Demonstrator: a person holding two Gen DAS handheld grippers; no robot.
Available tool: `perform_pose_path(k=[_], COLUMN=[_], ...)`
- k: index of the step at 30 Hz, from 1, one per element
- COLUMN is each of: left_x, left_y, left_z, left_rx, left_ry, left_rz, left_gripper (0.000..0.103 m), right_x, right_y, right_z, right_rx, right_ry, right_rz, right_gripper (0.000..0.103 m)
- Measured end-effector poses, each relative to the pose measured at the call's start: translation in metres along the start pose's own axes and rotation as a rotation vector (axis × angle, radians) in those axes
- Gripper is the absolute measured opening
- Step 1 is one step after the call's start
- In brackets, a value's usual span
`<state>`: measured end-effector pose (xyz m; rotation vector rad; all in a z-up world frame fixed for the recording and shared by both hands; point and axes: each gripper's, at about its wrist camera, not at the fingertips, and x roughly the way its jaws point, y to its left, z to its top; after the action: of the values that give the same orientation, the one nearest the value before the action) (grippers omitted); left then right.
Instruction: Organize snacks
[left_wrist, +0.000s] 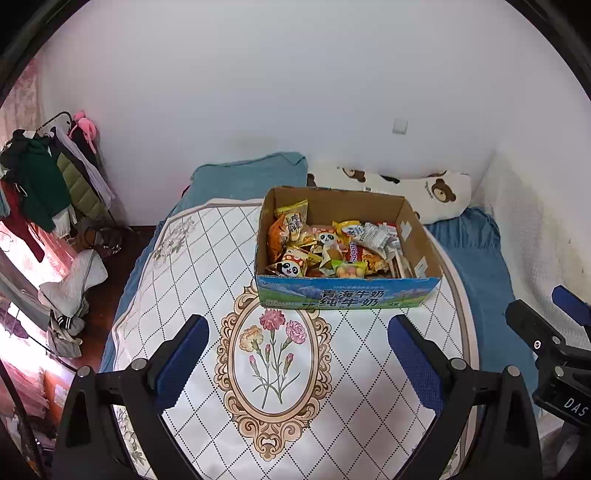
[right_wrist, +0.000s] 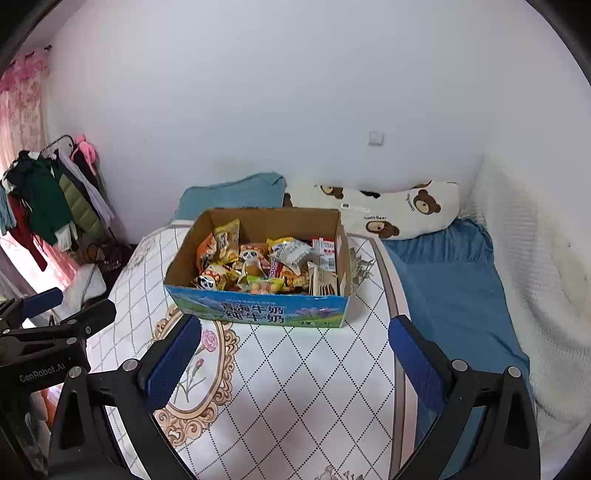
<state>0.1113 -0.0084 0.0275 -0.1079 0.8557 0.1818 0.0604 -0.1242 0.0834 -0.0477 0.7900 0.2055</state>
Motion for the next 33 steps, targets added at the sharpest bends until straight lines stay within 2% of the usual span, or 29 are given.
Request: perform_pose_path(k=[7,13,18,33], left_x=[-0.015,0.000,0.016,0.084], left_y=[-0.002,-0.005,-0.006,-0.013], left_z=[-0.005,-0.002,0.003,0.021], left_rx=[0.004,0.014,0.017,0.028], left_ry=[-0.030,-0.032,-0.032,0.022], left_rz=[-0.015,-0.010,0.008,0.040], left_gripper=[0.099,0.103,0.103,0.103], right_x=[-0.014,-0.001,0.023,0.106], right_y=[0.000,-0.007,-0.011,-0.019], right_z=[-0.004,-0.004,-0.001,0.014], right_rx=[-0.008,0.004,0.008,0.022], right_ry=[-0.012,-0.023,-0.019,0.008], right_rz=[0.001,-0.009,0.004,-0.044], right_gripper=[0.103,0.103,0.103,0.103])
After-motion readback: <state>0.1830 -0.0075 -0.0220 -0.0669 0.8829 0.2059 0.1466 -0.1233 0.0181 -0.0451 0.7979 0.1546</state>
